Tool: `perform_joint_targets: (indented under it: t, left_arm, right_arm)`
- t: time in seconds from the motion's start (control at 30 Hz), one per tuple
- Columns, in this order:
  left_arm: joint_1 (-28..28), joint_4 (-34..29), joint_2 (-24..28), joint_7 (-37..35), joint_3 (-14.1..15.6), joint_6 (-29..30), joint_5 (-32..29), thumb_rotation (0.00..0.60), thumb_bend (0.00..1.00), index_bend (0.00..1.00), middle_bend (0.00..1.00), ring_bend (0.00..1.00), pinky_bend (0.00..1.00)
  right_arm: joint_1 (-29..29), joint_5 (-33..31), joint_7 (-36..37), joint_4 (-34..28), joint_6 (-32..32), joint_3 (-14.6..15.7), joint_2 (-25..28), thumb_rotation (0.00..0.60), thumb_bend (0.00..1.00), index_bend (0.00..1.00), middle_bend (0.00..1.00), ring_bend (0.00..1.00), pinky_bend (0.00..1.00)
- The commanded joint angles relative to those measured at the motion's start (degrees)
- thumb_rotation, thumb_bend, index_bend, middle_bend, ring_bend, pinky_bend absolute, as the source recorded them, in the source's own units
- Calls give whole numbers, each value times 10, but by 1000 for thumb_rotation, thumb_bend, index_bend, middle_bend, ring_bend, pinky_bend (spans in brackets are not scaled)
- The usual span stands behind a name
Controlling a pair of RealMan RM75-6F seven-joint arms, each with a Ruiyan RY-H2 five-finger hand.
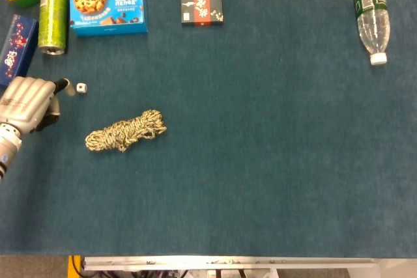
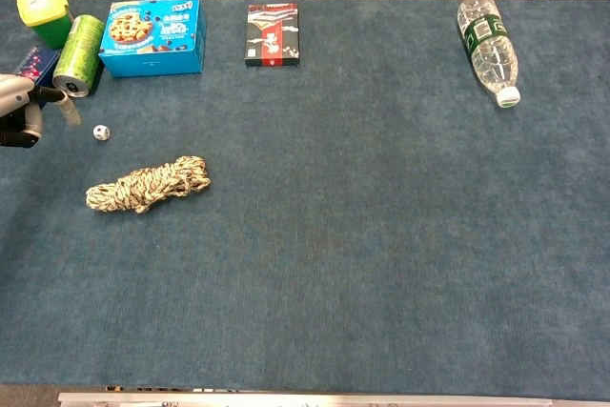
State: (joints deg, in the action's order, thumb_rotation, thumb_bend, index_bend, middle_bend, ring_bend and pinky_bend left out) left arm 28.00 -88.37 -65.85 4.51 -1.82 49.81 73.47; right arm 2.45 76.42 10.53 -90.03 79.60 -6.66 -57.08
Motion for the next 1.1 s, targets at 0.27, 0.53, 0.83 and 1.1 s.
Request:
perform_joint_targets:
  t: [0.27,0.53,0.83,1.1]
  left_arm:
    - [9,38,-20,-15,0,-28,-31,600,1000,309,1000,957,900]
    - [16,53,-35,-25,1,-40,-33,600,1000,304,1000,961,905]
    - [23,51,-42,-24,3,-42,-26,600,1000,297,1000,964,905]
    - [31,55,-53,-17,4,-51,-33,600,1000,297,1000,966,909]
  right_arm:
    - [0,3,-1,-1,0,1,-1,600,204,328,377,274,380]
    - [-1,2,-1,-2,3,0,1,600,204,328,377,274,380]
    - [-1,2,-1,-1,2,0,0,600,205,328,377,274,380]
    - [-2,3,0,-2,4,0,2,600,204,328,377,274,380]
